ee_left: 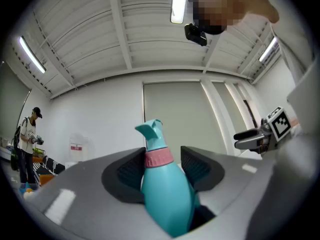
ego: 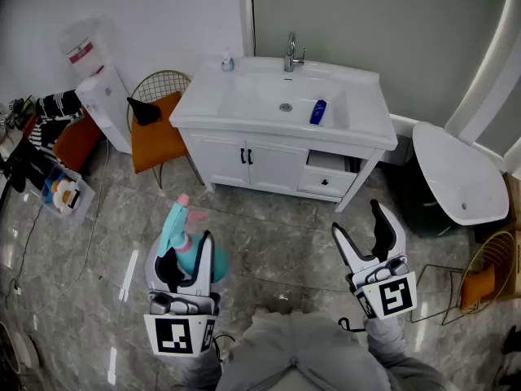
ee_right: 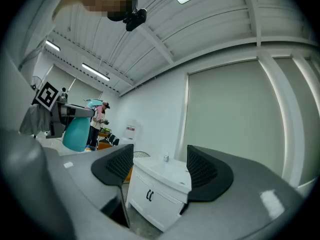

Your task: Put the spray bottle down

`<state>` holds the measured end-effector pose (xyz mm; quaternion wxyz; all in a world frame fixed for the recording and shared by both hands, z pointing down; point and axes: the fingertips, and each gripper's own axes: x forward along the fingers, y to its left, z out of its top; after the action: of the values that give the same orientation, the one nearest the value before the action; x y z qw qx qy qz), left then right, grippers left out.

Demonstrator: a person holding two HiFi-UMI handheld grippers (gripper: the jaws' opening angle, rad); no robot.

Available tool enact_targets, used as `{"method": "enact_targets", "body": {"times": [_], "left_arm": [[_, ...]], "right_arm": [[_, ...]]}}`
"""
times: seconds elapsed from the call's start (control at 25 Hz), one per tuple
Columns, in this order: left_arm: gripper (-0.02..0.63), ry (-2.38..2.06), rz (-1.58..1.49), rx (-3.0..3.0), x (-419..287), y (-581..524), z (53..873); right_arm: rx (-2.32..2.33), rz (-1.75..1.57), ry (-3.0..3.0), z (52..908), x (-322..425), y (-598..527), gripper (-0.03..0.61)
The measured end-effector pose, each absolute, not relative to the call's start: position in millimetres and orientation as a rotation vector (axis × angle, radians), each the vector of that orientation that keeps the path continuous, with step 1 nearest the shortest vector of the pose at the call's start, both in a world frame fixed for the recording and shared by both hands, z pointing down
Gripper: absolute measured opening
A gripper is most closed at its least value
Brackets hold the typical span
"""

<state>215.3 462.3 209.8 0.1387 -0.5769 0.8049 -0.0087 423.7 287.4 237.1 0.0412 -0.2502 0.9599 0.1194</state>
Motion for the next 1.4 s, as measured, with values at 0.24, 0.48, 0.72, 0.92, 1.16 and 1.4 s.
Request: {"method": "enact_targets", "body": {"times": [0.24, 0.48, 0.72, 0.92, 1.16, 1.4], "left_arm": [[0.27, 2.334, -0.024, -1.66, 213.1, 462.9, 212.1], [0.27, 2.347, -0.028, -1.645, 208.2, 465.6, 217.2], [0.27, 2.354, -0.023, -1.642, 184.8, 477.8, 214.5], [0.268, 2.343, -0.029, -1.653, 163.3, 481.4, 215.3], [0.268, 2.327, -0.048, -1.668, 136.9, 480.2, 215.9], [0.268, 2.321, -0.055, -1.678, 116.8, 462.6, 218.8]], "right_arm": [[-0.766, 0.359, 2.935, 238.7, 422.6, 285.7, 0.333], [-0.741, 0.359, 2.942, 242.9, 413.8, 287.0, 0.333], [-0.725, 0.363, 2.94, 235.9, 388.3, 299.8, 0.333], [-0.719, 0.346, 2.922, 233.8, 366.3, 305.8, 0.333], [-0.716, 0.325, 2.904, 231.9, 340.2, 310.2, 0.333], [-0.699, 0.325, 2.901, 231.4, 316.6, 297.5, 0.333]]}}
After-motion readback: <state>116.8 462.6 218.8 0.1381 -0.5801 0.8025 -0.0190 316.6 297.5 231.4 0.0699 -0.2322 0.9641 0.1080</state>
